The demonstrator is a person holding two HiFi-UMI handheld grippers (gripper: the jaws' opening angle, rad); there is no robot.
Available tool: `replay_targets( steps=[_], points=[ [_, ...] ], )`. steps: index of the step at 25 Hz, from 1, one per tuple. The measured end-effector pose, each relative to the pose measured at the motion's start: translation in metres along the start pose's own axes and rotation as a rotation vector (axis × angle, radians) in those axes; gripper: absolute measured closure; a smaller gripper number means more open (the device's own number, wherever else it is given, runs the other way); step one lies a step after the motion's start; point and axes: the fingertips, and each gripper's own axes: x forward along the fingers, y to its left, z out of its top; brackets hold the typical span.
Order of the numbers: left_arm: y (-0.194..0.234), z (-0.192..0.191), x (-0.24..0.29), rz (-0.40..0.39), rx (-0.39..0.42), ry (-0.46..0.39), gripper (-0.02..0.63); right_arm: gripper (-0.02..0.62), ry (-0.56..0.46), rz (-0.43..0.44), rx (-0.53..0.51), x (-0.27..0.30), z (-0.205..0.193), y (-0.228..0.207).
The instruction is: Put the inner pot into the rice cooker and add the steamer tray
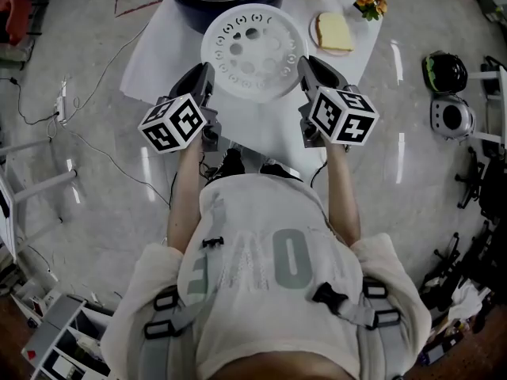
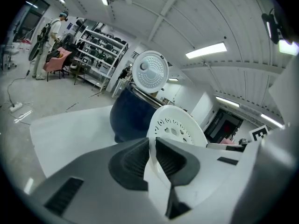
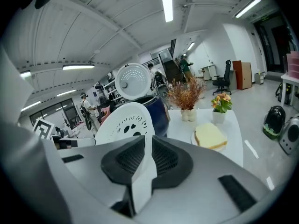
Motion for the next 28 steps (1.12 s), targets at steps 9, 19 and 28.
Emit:
replay_targets(
  steps=[9,19,28],
  points=[
    [-0.01,0.085,0.003,0.002,0.096,-0.105,0.551,0.543,-0.108,0.057,-0.046,0.022,0.076,0.026],
    [-0.011,0.129,0.01,0.017,0.148,-0.208,0.551,0.541,-0.187,0.08,-0.125,0.041,0.116,0.038],
    [0.005,0.195,0.039,0.036,0.167,-0.215,0.55,0.54,-0.191,0.086,-0.162,0.088,0.179,0.055]
  ],
)
